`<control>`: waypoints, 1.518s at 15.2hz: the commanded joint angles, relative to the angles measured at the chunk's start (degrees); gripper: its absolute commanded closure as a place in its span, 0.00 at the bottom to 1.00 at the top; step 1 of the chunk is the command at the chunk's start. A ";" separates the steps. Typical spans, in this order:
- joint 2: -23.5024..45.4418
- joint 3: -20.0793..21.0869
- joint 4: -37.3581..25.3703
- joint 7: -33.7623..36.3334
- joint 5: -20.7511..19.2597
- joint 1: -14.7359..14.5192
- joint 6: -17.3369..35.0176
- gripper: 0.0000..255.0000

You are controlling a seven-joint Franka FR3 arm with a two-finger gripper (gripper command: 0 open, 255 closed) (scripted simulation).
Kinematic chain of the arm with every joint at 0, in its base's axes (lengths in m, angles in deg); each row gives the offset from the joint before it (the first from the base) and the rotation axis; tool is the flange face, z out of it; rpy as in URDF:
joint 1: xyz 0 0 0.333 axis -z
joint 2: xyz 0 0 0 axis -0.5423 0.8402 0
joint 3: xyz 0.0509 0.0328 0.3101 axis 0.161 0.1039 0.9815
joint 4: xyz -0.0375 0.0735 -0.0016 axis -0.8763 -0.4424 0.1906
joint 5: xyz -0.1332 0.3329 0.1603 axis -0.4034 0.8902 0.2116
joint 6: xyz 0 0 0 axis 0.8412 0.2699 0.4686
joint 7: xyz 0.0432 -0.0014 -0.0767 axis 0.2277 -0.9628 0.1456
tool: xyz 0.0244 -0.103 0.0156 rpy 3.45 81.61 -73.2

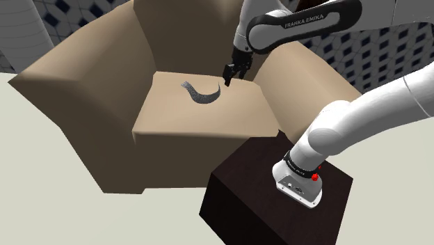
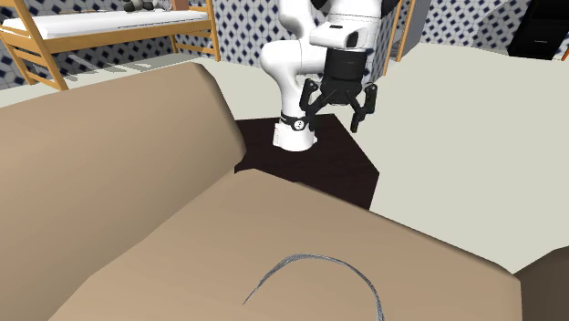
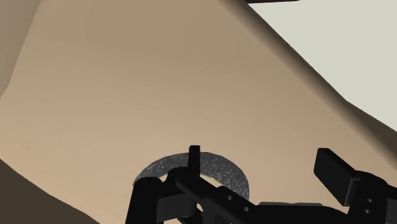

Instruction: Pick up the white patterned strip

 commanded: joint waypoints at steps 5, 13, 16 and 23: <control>12.45 1.25 -1.86 3.93 -2.33 0.99 14.95 0.00; 30.62 2.05 -10.13 12.21 -10.08 2.45 29.99 0.00; 37.36 1.16 -14.79 16.09 -14.00 1.98 33.93 0.00; 50.53 -2.38 -26.34 22.28 -19.49 -0.83 39.57 0.00</control>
